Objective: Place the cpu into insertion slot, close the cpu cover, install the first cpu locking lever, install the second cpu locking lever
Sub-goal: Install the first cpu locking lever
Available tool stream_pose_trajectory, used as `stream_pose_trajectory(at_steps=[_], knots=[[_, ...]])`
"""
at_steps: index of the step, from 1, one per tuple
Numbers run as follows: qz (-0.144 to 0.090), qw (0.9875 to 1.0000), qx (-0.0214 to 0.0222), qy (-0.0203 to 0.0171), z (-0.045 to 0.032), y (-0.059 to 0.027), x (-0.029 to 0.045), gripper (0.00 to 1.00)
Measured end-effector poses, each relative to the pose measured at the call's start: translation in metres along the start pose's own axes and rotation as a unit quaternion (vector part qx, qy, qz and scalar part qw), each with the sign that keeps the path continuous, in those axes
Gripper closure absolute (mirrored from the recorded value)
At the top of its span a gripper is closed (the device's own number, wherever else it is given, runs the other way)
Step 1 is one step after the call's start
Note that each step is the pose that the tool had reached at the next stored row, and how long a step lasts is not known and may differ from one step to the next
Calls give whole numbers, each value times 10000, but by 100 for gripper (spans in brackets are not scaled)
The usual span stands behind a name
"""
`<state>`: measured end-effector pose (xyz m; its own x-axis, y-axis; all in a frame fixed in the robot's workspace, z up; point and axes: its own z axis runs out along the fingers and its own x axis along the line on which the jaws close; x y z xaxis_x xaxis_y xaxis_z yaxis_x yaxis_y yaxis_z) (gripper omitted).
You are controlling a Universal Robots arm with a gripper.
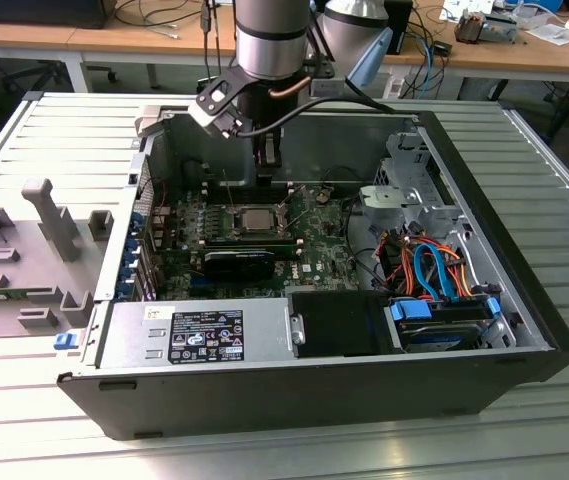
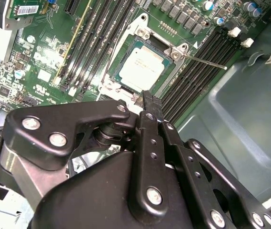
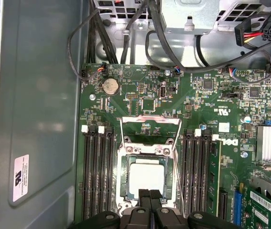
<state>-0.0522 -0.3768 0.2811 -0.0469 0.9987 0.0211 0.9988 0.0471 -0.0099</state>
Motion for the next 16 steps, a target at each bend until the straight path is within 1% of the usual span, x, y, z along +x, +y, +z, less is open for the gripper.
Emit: stream_pose_trajectory(at_steps=[6,12,16], knots=[[0,10000,0,-1,-15,0,0,89],[0,10000,0,2,-48,-1,1,89],[0,10000,0,3,-50,0,1,89]])
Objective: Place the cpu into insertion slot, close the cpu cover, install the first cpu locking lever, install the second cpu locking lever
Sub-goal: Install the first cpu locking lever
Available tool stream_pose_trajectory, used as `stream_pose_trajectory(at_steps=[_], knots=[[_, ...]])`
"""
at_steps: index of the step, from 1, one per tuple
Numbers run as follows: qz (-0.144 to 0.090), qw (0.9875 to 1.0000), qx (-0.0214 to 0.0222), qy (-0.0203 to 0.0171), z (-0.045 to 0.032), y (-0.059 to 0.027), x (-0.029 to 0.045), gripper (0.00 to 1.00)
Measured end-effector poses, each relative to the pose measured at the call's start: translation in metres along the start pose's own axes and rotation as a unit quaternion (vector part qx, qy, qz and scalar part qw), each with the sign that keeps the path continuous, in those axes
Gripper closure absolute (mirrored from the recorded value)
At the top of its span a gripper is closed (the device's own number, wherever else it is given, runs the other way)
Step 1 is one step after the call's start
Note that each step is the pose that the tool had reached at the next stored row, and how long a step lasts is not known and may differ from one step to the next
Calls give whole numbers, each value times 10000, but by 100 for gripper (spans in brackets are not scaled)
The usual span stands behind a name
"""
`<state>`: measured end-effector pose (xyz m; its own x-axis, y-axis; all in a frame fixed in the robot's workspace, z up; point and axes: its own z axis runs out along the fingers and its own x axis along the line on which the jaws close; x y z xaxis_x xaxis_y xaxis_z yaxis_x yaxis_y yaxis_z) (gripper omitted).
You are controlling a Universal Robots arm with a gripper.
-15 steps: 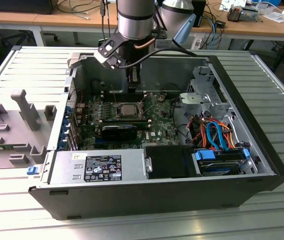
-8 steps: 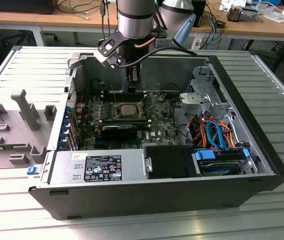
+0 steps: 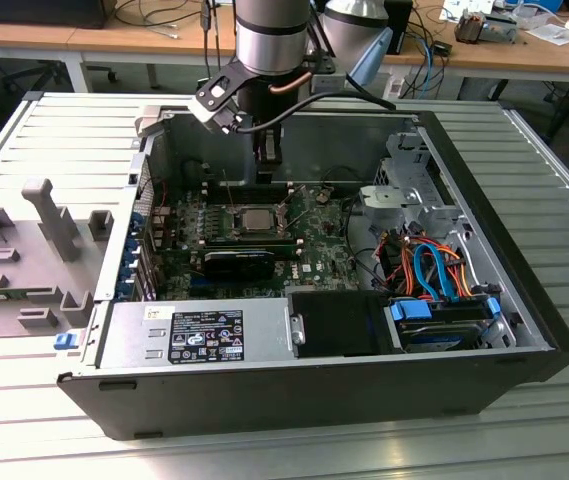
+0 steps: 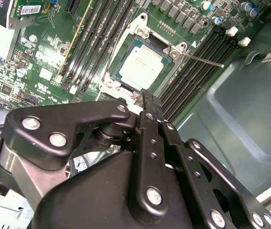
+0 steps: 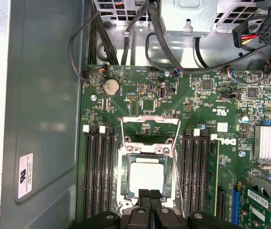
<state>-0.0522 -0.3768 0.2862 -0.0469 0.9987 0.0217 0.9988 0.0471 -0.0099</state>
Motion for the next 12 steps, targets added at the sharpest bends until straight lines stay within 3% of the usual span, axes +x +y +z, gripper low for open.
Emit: stream_pose_trajectory(at_steps=[12], knots=[[0,10000,0,0,-1,91,-4,89]])
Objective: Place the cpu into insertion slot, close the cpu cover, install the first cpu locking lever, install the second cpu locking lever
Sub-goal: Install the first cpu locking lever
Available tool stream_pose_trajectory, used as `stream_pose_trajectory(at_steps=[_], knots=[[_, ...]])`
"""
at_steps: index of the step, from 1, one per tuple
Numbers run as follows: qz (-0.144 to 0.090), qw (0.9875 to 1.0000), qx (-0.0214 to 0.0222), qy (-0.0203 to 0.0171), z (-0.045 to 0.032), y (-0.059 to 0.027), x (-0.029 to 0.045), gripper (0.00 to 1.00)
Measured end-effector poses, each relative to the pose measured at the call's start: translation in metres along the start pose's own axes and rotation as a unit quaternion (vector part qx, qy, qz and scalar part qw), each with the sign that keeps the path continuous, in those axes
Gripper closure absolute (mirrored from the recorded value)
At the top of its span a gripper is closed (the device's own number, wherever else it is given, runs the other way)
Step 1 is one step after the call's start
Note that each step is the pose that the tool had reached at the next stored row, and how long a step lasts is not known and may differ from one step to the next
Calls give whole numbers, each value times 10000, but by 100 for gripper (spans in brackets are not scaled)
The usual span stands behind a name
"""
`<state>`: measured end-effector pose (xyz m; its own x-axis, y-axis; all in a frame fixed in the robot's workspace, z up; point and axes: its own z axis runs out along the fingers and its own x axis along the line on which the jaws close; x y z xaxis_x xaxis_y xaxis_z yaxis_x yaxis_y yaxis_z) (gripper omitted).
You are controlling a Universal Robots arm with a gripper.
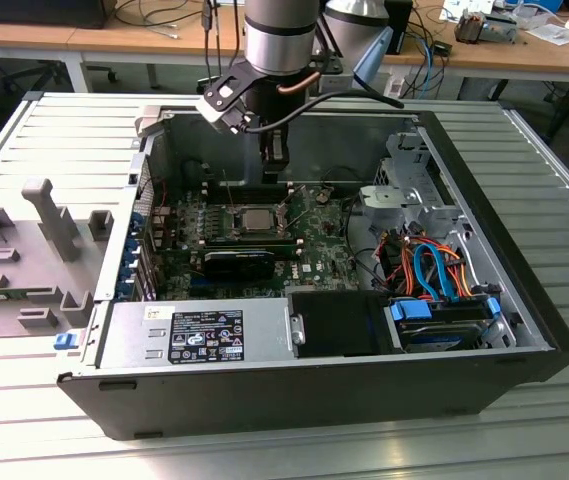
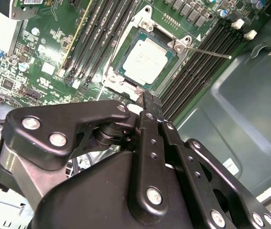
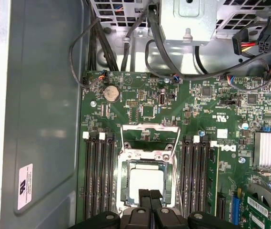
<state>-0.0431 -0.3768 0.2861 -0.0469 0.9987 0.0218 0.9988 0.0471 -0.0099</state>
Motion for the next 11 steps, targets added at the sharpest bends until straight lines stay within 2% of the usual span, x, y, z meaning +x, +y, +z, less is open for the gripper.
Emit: stream_pose_trajectory(at_steps=[11], knots=[[0,10000,0,0,-1,84,-4,89]])
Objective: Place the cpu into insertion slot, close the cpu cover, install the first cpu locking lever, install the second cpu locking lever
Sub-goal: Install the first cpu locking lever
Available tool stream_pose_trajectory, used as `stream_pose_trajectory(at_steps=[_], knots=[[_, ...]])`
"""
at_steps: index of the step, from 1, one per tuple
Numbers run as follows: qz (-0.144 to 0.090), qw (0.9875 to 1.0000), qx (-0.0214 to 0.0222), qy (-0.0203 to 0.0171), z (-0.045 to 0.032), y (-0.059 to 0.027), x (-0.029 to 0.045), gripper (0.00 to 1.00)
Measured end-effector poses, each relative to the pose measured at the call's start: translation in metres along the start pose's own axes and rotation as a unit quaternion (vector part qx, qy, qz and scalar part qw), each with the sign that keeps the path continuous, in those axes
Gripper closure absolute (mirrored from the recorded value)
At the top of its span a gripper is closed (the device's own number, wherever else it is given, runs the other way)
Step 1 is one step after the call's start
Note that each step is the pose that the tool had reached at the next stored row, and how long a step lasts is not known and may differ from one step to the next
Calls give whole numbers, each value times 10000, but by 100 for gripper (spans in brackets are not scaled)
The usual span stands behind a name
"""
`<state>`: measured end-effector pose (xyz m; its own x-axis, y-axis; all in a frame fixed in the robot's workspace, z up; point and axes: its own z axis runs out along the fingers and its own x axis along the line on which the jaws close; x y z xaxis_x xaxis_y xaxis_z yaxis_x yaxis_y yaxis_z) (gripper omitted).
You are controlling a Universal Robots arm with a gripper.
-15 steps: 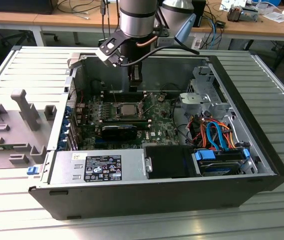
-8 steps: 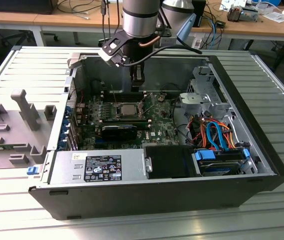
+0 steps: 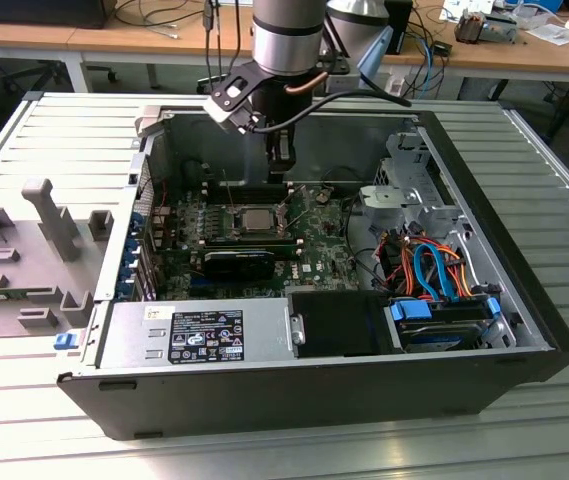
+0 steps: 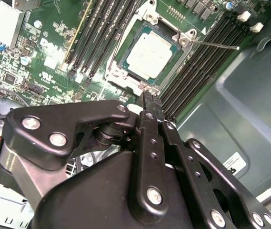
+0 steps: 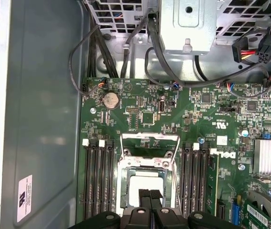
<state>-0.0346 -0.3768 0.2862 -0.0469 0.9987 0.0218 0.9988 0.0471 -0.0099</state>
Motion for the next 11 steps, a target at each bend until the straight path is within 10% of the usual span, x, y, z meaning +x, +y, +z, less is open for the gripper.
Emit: stream_pose_trajectory(at_steps=[11], knots=[[0,10000,0,0,-1,67,-3,89]])
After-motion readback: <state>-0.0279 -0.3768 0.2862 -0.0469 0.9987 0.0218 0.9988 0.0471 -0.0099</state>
